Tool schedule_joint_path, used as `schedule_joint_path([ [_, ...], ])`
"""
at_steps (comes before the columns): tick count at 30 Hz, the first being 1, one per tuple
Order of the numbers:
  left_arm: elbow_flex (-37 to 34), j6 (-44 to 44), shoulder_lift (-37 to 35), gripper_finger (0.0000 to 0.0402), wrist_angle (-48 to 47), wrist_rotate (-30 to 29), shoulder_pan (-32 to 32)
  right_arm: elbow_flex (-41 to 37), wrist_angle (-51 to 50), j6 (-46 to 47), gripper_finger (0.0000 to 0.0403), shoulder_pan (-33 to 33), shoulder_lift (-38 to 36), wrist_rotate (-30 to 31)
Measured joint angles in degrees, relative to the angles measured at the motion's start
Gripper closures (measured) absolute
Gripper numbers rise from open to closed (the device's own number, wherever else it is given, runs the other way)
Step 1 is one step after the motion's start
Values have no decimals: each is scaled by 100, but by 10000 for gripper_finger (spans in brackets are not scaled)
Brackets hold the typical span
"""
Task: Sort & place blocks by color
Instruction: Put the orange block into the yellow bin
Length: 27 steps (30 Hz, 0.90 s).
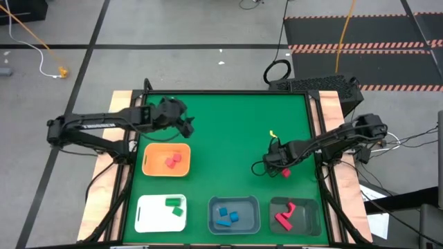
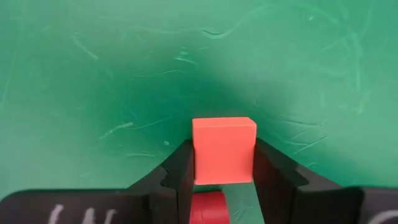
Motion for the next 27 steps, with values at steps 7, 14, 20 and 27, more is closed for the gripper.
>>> schedule_joint_path([
  [7, 0, 510, 556, 147, 306, 473, 0, -20, 559, -478, 291, -145, -565, 570],
  [14, 0, 559, 558, 147, 1517, 1566, -22, -16, 3062, -3584, 291, -256, -882, 1961],
  [20, 0, 356, 561, 147, 2170, 2098, -213, -9, 5462, -6784, 291, -306, -861, 3260],
  [27, 4, 142, 770, 147, 3223, 1967, -572, -6, 7236, -8512, 291, -487, -807, 3451],
])
